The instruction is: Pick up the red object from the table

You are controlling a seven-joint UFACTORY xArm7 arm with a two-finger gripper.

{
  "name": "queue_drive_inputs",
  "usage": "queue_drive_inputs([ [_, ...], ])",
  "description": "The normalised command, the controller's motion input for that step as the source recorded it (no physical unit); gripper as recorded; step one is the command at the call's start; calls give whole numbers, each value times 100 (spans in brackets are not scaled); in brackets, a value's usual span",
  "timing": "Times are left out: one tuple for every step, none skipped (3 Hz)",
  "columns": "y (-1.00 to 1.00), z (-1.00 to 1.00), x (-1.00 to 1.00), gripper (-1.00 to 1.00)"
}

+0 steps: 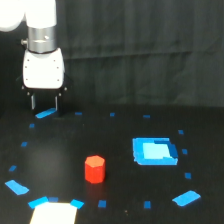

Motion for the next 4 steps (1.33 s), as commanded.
queue_drive_inputs([
  [-71,4,37,100],
  [-44,-100,-100,100],
  [-58,-98,-88,100],
  [-42,-64,-22,100],
])
